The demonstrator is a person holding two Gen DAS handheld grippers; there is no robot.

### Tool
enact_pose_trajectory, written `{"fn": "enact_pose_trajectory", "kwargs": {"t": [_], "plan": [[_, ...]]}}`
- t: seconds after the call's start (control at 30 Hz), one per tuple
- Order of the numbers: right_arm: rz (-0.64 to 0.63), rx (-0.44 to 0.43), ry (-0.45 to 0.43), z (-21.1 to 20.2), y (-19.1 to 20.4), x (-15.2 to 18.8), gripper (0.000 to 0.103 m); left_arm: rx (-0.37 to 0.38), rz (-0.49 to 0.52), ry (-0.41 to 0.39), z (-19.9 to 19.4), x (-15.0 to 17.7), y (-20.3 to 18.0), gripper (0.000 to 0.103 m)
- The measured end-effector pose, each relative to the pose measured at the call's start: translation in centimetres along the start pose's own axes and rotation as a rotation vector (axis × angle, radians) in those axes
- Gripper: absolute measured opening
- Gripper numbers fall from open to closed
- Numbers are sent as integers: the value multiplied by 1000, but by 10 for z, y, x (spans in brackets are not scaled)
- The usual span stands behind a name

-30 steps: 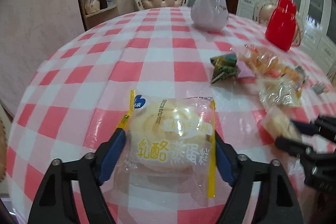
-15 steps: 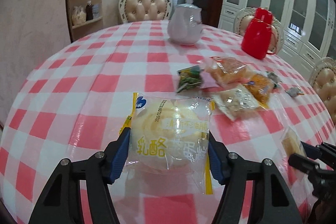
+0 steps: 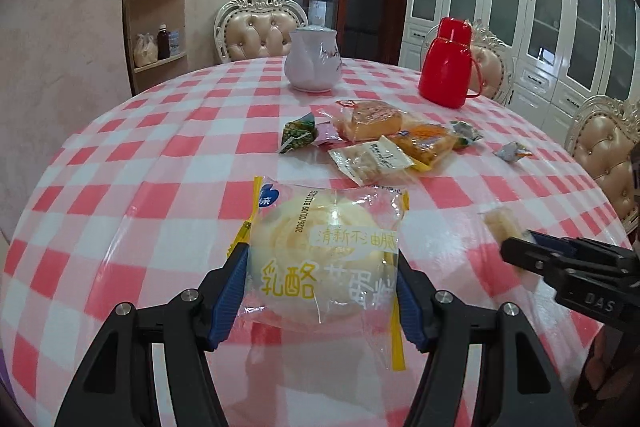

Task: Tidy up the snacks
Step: 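Lift both held snacks and carry them toward the clear box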

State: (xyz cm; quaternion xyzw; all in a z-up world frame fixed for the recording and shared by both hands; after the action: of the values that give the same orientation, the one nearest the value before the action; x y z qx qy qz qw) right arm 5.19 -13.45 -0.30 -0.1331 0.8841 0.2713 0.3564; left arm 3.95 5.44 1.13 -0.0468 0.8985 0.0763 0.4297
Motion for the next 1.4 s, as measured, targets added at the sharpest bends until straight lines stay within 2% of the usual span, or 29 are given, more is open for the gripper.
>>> {"fn": "enact_pose_trajectory", "kwargs": {"t": [0.17, 0.57, 0.83, 1.4], "plan": [[-12, -5, -7, -7, 7, 6, 40, 16, 3, 6, -15, 12, -9, 66], [-41, -51, -1, -11, 29, 17, 40, -27, 30, -3, -42, 32, -8, 66], [-75, -93, 24, -5, 53, 26, 40, -80, 14, 19, -50, 46, 19, 66], [-246, -254, 129, 32, 164, 57, 40, -201, -81, 37, -76, 71, 106, 66]]}}
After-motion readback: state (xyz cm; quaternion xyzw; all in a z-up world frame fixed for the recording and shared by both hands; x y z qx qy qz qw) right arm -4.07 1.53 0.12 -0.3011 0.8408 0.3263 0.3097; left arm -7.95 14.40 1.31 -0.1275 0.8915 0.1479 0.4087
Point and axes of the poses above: each gripper's, at about its wrist camera, not at the fingertips, and z roughly the way its jaws point, y to its left, x to its underside, the point moved 5 cm from there along z, roughly the way its jaws point, and after that the axes turned 15 degrees about -x, right-handed, at the moved point
